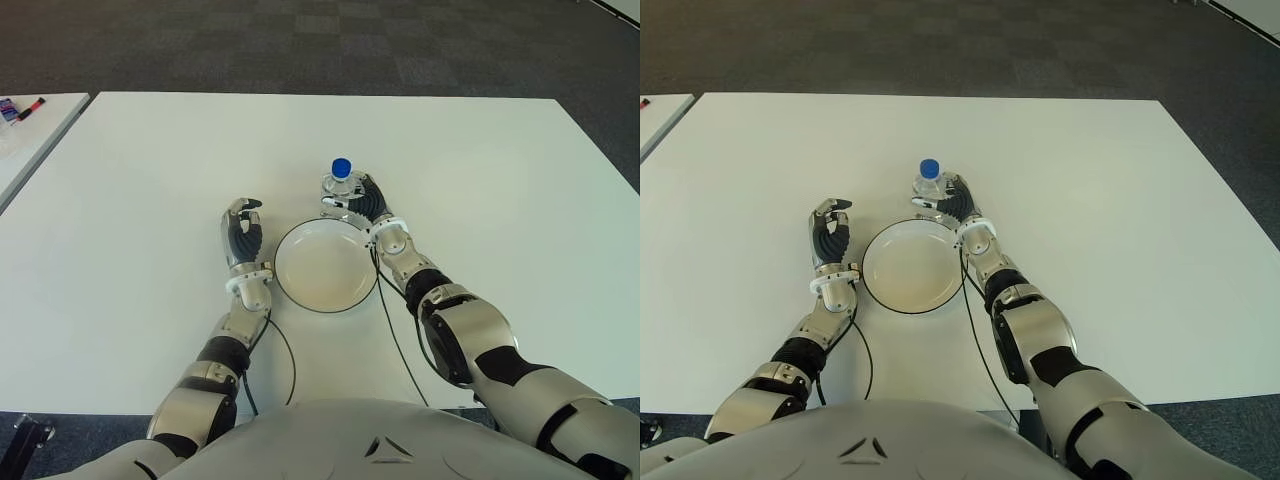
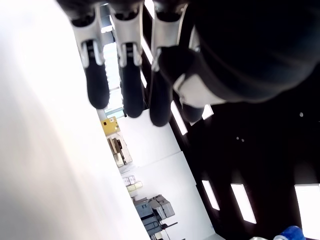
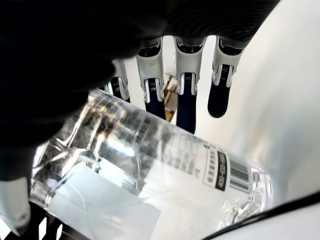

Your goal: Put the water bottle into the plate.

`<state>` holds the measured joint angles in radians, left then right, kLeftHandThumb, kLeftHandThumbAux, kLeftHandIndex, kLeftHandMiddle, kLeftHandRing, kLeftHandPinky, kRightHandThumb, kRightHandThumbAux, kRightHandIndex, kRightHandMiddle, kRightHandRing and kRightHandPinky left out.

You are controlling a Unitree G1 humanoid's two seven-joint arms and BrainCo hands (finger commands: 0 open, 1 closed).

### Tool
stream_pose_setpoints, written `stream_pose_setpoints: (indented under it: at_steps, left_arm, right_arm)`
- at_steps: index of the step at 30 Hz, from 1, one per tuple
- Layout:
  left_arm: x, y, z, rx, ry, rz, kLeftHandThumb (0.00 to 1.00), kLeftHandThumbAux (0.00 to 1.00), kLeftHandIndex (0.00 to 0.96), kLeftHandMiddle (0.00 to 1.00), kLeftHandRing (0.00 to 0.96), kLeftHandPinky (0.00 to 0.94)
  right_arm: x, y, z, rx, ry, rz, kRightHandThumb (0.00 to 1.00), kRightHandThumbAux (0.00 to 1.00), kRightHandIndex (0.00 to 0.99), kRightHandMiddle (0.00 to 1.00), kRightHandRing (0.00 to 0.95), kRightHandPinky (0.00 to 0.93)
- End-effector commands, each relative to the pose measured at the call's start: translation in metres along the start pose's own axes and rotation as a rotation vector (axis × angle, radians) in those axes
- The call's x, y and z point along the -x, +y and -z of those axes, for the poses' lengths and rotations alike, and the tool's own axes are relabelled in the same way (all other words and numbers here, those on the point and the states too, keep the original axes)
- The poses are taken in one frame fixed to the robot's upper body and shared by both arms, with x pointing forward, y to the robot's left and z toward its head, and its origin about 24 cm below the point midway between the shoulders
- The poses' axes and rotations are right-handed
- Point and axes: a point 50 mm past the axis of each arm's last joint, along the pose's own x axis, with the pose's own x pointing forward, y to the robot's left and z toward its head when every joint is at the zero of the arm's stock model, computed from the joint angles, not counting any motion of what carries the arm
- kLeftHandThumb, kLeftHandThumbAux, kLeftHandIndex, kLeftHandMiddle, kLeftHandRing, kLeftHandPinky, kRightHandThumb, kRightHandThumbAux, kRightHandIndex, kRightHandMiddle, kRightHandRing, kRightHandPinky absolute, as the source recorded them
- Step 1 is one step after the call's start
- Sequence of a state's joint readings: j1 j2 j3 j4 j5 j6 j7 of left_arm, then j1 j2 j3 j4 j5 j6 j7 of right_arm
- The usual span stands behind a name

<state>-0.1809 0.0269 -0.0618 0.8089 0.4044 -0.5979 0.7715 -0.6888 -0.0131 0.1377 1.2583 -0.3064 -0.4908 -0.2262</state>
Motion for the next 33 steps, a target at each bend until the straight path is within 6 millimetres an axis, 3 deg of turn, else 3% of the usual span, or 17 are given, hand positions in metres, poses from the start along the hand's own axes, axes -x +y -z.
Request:
stream_pose_setpoints:
  at_steps: [1,9,12,21,33]
  left_arm:
    - [0.004,0.002,0.007,-0.039,0.018,0.011,0.843,0.673,0.467,0.418,0.362,0.399]
    - [0.004,0.002,0.007,-0.046,0.015,0.013,0.843,0.673,0.471,0.414,0.358,0.388]
    - [0.004,0.002,0.007,-0.049,0.014,0.01,0.843,0.673,0.47,0.415,0.361,0.4]
    - [0.004,0.002,0.007,-0.042,0.01,0.005,0.843,0.672,0.469,0.42,0.372,0.415]
    - [0.004,0.002,0.007,-0.036,0.021,0.022,0.843,0.672,0.469,0.42,0.368,0.406]
  right_arm:
    - [0.004,0.0,0.009,-0.011,0.036,0.01,0.721,0.7,0.419,0.39,0.377,0.403]
    - [0.004,-0.003,0.01,-0.021,0.037,0.026,0.722,0.706,0.422,0.419,0.41,0.422]
    - [0.005,-0.004,0.01,-0.034,0.038,0.03,0.8,0.689,0.406,0.456,0.419,0.422]
    - [0.006,-0.008,0.014,-0.059,0.05,0.039,0.832,0.688,0.366,0.497,0.416,0.394]
    - [0.006,-0.011,0.016,-0.061,0.066,0.066,0.847,0.673,0.428,0.476,0.413,0.366]
